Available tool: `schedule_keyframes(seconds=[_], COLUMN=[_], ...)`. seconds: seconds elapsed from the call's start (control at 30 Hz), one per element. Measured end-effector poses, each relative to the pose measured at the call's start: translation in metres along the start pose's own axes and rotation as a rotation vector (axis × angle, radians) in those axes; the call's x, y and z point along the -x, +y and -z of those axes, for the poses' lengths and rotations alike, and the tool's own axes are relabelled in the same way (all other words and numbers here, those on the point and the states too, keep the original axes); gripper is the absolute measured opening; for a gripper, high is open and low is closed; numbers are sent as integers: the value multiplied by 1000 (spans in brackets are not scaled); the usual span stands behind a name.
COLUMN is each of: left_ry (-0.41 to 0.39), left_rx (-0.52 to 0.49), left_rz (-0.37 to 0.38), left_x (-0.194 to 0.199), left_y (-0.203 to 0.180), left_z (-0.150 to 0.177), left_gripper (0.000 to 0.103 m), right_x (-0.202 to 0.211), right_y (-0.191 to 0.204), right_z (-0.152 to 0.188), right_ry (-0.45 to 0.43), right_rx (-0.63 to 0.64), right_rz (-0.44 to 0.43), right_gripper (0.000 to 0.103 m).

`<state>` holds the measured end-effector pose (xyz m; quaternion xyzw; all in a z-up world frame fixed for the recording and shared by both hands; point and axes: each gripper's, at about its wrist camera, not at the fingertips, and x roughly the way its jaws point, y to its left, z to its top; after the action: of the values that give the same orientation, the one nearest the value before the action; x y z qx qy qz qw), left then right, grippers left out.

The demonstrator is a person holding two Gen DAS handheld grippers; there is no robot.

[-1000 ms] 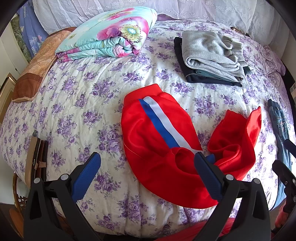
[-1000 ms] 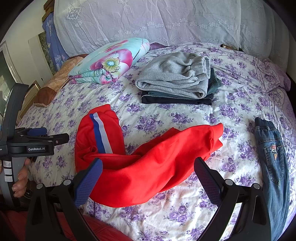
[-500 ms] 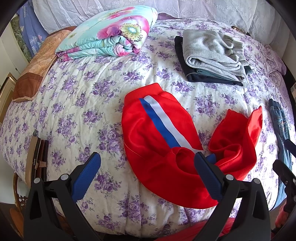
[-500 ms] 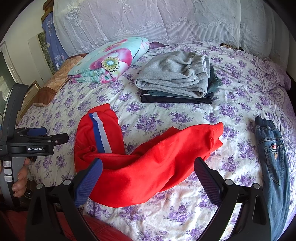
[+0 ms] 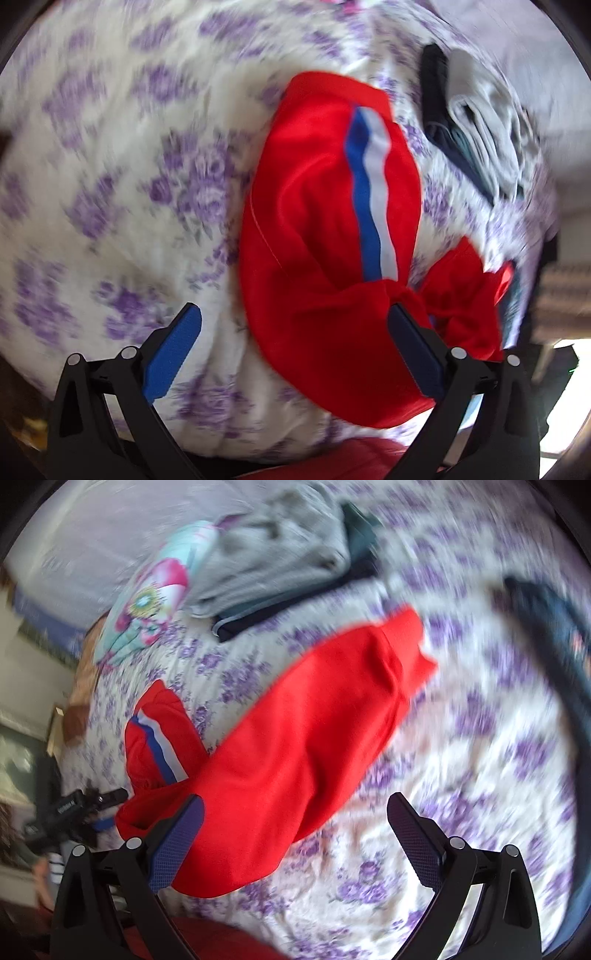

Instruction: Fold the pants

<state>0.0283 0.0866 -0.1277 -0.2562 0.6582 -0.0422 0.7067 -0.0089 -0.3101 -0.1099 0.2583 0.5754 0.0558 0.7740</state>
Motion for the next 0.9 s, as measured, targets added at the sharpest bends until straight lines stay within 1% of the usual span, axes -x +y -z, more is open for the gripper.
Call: schedule_keyframes(seconds=[0.03, 0.07, 0.13, 0.17, 0.23, 0.3, 0.33, 0.4, 0.47, 0.5, 0.53, 0.6, 0.67, 0.73, 0.77, 0.83, 0.87, 0.9], left_ry=[5, -1, -14, -17, -14, -12, 4, -12, -5, -6, -22, -61, -109, -135, -134, -122, -122, -127], left_rx=[13, 11, -8, -22, -63, -74, -72, -78, -164, -189, -198, -176, -194, -211, -217, -223, -215, -210], left_rz=[20, 16, -26, -38, -58, -110, -153, -207, -291, -313, -320, -291, -279, -265, -261, -259, -251, -250], left_x=[-4, -7, -11, -14, -23, -37, -45, -46, -55, -56, -55, -50, -46, -43, -41, -44, -40, -38], left_y=[3, 3, -2, -5, -14, -17, -18, -30, -44, -46, -46, -40, -36, -29, -27, -31, -29, -28], left_z=[-4, -9, -24, -31, -52, -71, -79, -82, -80, -79, -75, -69, -59, -52, -50, -44, -42, -42], left_gripper=[98, 98, 98, 98, 98, 98, 99, 99, 99, 99, 99, 99, 99, 99, 99, 99, 96, 82], right_x=[-4, -6, -6, -6, -5, -7, -7, -9, -9, -9, -7, -10, -18, -31, -38, -48, -49, -45], right_y=[-9, -18, -30, -32, -40, -45, -46, -51, -59, -63, -68, -71, -74, -75, -74, -68, -65, -59], right_z=[-2, 0, 2, -2, 1, -8, -10, -14, -18, -21, -23, -29, -36, -40, -43, -45, -47, -50], right_ry=[23, 33, 47, 55, 59, 57, 53, 44, 26, 17, 5, -8, 7, 35, 48, 39, 31, 10], right_rx=[-62, -110, -198, -227, -275, -287, -291, -304, -339, -357, -387, -419, -440, -449, -453, -438, -405, -340], right_rz=[-27, -46, -86, -104, -130, -141, -139, -139, -147, -152, -160, -174, -185, -198, -210, -205, -191, -172], right_gripper=[99, 99, 99, 99, 100, 100, 100, 99, 99, 99, 100, 99, 99, 99, 99, 100, 99, 94])
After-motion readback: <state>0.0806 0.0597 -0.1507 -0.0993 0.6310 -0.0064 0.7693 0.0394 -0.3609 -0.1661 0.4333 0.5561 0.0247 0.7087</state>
